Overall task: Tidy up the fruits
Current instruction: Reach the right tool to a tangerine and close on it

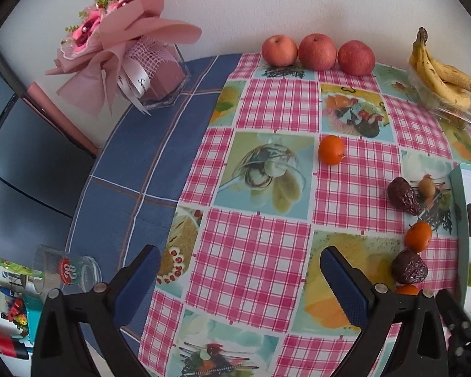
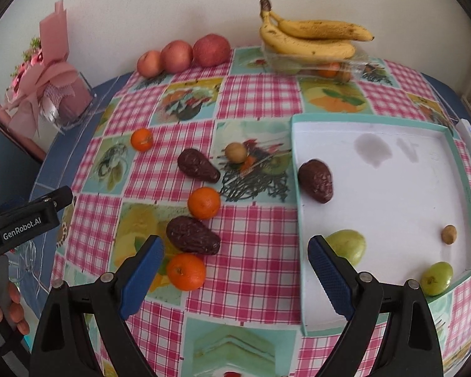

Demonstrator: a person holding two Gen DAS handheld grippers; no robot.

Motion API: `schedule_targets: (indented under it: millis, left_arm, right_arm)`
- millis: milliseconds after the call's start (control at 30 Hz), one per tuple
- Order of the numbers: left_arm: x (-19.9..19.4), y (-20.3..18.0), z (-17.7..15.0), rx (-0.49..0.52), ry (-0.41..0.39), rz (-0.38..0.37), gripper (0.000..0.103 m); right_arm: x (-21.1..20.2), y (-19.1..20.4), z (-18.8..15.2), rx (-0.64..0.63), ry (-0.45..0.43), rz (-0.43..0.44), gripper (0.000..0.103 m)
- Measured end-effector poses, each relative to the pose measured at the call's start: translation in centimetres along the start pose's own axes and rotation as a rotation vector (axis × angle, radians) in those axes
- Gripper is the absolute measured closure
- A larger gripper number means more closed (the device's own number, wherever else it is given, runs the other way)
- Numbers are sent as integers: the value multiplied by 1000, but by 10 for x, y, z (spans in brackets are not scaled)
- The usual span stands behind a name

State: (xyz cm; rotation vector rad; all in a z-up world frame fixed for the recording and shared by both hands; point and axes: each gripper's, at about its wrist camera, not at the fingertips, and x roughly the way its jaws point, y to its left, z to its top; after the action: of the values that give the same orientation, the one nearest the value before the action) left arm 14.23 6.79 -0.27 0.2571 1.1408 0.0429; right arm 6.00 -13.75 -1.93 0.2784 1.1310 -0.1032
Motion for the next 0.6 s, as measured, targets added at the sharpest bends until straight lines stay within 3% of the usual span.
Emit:
schedule_targets:
  millis: [600]
  left_arm:
    - [20, 1, -4, -6, 50, -27, 0]
  right_arm:
    - [58, 28, -25, -78, 188, 8, 10]
